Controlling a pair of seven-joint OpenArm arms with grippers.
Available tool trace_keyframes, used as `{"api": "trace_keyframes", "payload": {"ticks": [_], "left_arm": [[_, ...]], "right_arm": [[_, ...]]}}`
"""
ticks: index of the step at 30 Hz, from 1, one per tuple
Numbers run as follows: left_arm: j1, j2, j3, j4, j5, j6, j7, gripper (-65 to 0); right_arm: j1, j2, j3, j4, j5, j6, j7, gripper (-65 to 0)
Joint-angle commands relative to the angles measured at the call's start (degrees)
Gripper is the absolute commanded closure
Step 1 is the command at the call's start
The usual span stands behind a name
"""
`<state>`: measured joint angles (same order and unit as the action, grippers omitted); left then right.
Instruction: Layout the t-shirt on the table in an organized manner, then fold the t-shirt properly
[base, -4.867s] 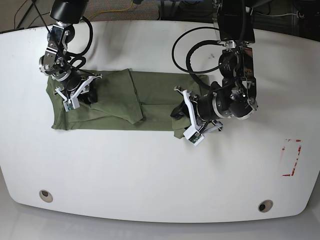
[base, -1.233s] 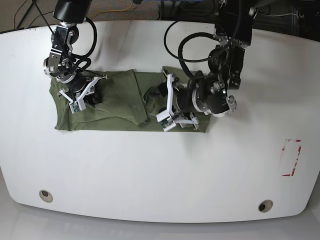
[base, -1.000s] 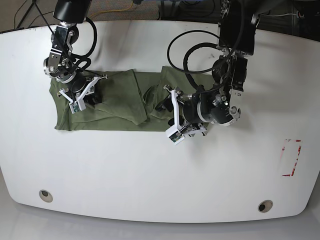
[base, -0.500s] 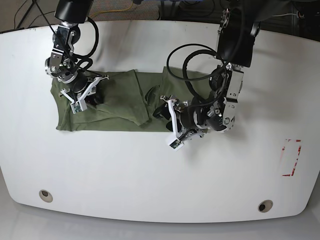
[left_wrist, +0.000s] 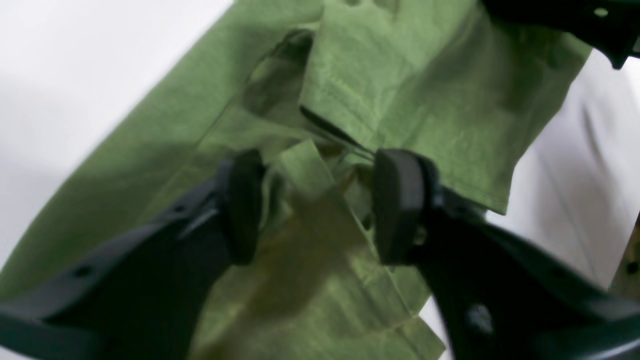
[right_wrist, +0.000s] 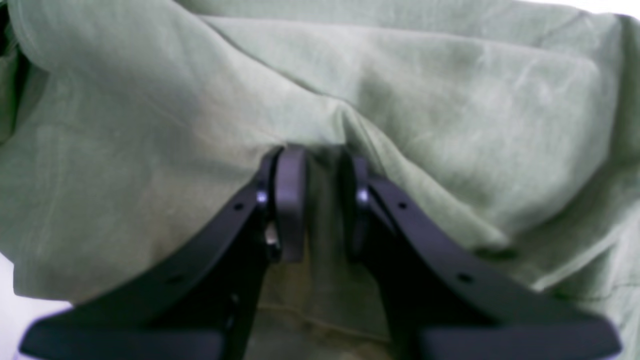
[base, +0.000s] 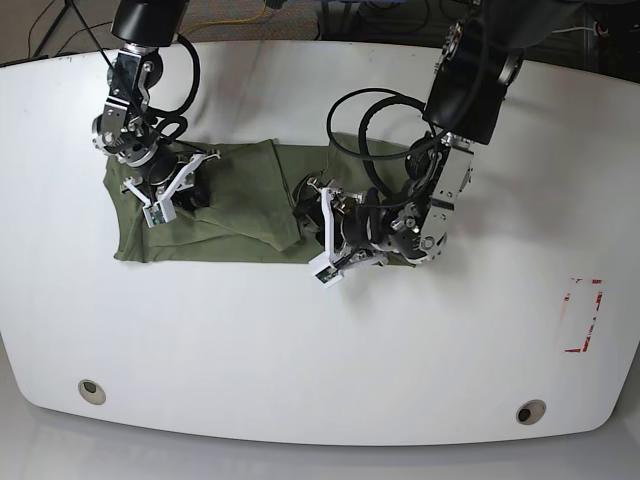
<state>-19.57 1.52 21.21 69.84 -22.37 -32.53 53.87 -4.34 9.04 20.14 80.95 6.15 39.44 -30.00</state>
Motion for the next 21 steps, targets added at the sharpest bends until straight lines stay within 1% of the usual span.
{"api": "trace_keyframes", "payload": {"ticks": [1, 2, 5, 9, 12, 16, 21], "left_arm": [[-1.39, 0.28, 0.81, 0.88, 1.32, -0.13, -1.16, -22.6], [-1.39, 0.02, 1.43, 0.97, 3.07, -0.13, -1.16, -18.5], [-1.39, 0.02, 2.83, 1.06, 6.68, -0.30, -1.16, -11.4], [-1.39, 0.02, 4.50, 1.32, 9.58, -0.39, -1.16, -5.1], [-1.39, -0.07, 4.94, 1.50, 10.55, -0.39, -1.16, -2.8], [-1.39, -0.24, 4.85, 3.34, 11.34, -0.21, -2.04, -2.2], [-1.13, -0.24, 4.59, 6.95, 14.85, -0.13, -2.39, -0.3]], "right_arm": [[-0.54, -0.03, -0.14, -0.38, -2.86, 0.56, -4.77, -12.2], [-0.54, -0.03, -0.14, -0.38, -2.86, 0.56, -4.77, -12.2], [-0.54, -0.03, -0.14, -0.38, -2.86, 0.56, -4.77, -12.2], [-0.54, -0.03, -0.14, -0.38, -2.86, 0.56, -4.77, -12.2], [-0.54, -0.03, -0.14, -0.38, -2.86, 0.56, -4.77, -12.2], [-0.54, -0.03, -0.14, -0.38, -2.86, 0.56, -4.77, -12.2], [-0.54, -0.03, -0.14, -0.38, -2.86, 0.56, -4.77, -12.2]]}}
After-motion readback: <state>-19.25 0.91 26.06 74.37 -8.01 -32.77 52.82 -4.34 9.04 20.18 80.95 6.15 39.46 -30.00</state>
